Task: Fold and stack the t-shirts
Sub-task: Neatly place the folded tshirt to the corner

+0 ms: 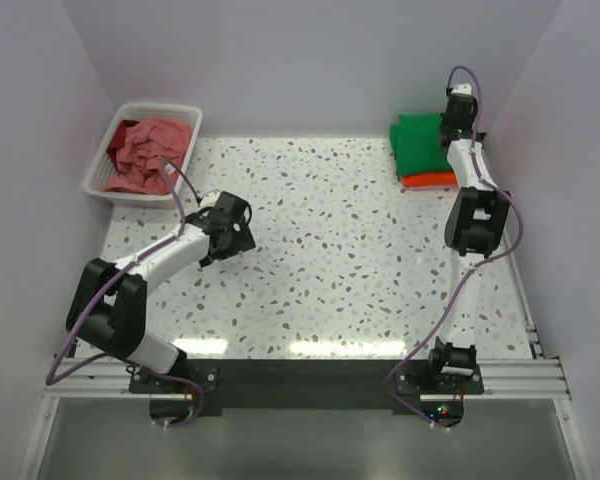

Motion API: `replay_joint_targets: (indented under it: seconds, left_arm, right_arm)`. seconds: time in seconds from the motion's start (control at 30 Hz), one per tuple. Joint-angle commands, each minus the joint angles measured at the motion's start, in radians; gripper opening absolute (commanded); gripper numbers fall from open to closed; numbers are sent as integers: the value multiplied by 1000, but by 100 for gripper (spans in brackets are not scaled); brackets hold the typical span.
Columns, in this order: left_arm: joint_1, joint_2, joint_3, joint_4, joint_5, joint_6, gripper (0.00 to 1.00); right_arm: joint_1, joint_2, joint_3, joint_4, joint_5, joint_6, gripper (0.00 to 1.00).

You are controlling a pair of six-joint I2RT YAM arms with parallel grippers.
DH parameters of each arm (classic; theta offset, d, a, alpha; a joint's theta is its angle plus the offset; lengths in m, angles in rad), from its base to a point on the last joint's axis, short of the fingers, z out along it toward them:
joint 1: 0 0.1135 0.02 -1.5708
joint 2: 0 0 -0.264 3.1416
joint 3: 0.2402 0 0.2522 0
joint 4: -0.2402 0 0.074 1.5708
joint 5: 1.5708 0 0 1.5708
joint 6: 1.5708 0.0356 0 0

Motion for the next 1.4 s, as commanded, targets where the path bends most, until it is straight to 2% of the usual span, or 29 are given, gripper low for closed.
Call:
replay_joint_targets:
  seconds: [0.0,0.2,0.33,0.47,0.5,0.57,0.6,0.67,0.7,0.97,1.07,1.37]
  left_arm:
    - [9,9,50,-20,-20,-1,100]
    - [9,18,58,-37,-34,-2,100]
    - [9,14,58,-45,-43,-2,100]
    - [9,20,60,-45,-43,-8,100]
    - [9,21,64,-47,-42,-8,100]
    - [9,23,69,-50,-43,-8,100]
    - [9,23,73,-53,-45,-7,100]
    - [9,12,73,-53,-45,-4,100]
    - [9,7,70,-53,-43,-4,100]
    - [9,-83,11,-21,-23,1,100]
    - [9,-124,-37,5,-6,2,100]
    - [9,-200,-72,21,-19,24,100]
  right_arm:
    - [-3,-1,69,83,78,2,0]
    - [-8,48,34,138,160,29,0]
    - [-57,84,55,115,79,105,0]
    - [-72,99,60,103,60,120,11]
    - [-74,96,54,105,63,120,31]
    - [-74,78,31,108,66,128,56]
    - [-74,69,23,111,65,140,74]
    - [-74,38,0,111,65,160,85]
    - [-72,26,-10,117,74,187,99]
    - [-51,-126,-211,229,144,313,99]
    - [-37,-220,-387,450,170,355,99]
    - [29,-318,-395,431,215,353,99]
